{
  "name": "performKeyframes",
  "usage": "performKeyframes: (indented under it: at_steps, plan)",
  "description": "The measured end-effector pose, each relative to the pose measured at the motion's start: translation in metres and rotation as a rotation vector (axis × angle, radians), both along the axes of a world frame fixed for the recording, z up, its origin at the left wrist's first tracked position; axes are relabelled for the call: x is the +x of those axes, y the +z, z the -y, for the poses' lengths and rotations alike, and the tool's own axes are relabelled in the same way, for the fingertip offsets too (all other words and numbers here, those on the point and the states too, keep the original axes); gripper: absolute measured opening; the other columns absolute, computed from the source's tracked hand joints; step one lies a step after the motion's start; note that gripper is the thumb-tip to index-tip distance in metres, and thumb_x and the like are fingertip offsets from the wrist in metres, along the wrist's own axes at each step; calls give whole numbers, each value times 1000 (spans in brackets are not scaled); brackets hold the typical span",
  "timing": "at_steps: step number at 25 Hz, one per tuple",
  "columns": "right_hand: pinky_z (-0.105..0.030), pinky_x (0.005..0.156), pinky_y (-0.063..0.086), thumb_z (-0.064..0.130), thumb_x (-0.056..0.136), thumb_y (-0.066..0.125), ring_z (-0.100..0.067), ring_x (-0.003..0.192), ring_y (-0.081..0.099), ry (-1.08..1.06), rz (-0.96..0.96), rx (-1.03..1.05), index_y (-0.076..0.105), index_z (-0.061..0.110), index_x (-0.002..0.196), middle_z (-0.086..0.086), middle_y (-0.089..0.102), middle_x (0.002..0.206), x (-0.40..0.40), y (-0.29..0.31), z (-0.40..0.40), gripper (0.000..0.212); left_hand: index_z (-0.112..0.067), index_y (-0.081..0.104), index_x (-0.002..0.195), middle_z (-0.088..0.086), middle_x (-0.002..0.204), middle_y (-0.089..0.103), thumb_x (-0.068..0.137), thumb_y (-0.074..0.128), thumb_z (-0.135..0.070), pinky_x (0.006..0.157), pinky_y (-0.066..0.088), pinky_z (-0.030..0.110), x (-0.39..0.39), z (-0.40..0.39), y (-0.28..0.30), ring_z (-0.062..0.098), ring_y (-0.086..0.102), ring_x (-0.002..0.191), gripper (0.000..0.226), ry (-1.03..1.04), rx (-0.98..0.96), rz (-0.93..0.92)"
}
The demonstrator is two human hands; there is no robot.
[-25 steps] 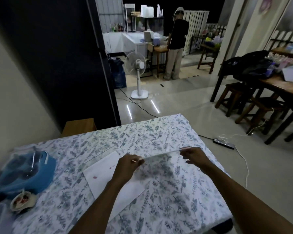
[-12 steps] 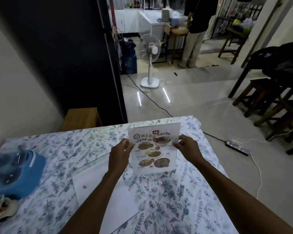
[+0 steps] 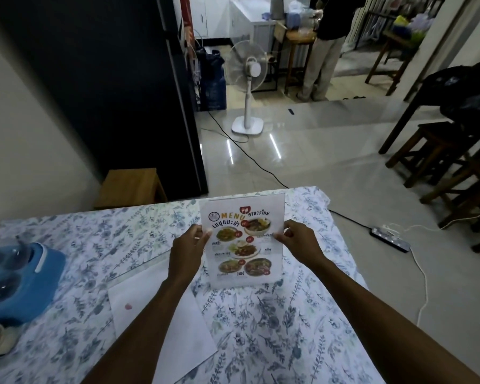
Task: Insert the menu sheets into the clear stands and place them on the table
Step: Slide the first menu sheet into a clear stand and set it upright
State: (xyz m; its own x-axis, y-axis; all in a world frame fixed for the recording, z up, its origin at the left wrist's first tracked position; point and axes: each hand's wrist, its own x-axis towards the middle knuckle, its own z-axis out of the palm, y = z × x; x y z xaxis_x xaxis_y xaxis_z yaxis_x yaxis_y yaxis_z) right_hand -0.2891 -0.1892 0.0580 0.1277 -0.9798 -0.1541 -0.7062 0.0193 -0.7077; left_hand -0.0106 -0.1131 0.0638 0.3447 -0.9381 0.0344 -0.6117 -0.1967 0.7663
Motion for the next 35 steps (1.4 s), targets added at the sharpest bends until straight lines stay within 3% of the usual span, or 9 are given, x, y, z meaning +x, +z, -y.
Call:
performKeyframes:
  at_steps: [11, 24, 30, 35]
  plan:
    - [-38, 70, 55, 39, 86, 68, -17, 80, 66, -28, -42, -4, 64, 16, 101, -1, 70, 90, 5, -9, -2, 27, -20, 66, 99, -4, 99, 75, 96, 58, -43, 69, 61, 40, 3, 5, -9, 12, 70, 81, 25, 1, -1, -9]
    - [-36, 64, 55, 50, 83, 67, -12, 76, 62, -7, -144, -18, 62, 19, 101, 3, 65, 90, 5, -18, -1, 37, -24, 65, 90, -14, 82, 71, 94, 58, -47, 65, 58, 34, 4, 3, -19, 3, 68, 76, 24, 4, -23, -19]
    - [-33, 62, 52, 52, 84, 65, -15, 80, 64, -30, -132, -25, 62, 18, 108, 0, 65, 95, 8, -19, -7, 42, -22, 64, 97, -10, 90, 74, 96, 53, -50, 64, 59, 36, 1, -2, -22, 7, 69, 77, 30, -6, -44, 34]
    - [-34, 67, 52, 58, 85, 60, -15, 86, 61, -97, -141, -47, 60, 21, 112, -1, 59, 103, 13, -23, -20, 46, -19, 57, 95, -9, 88, 69, 98, 52, -44, 55, 51, 27, -6, -5, -21, 11, 67, 71, 25, -11, -27, 104]
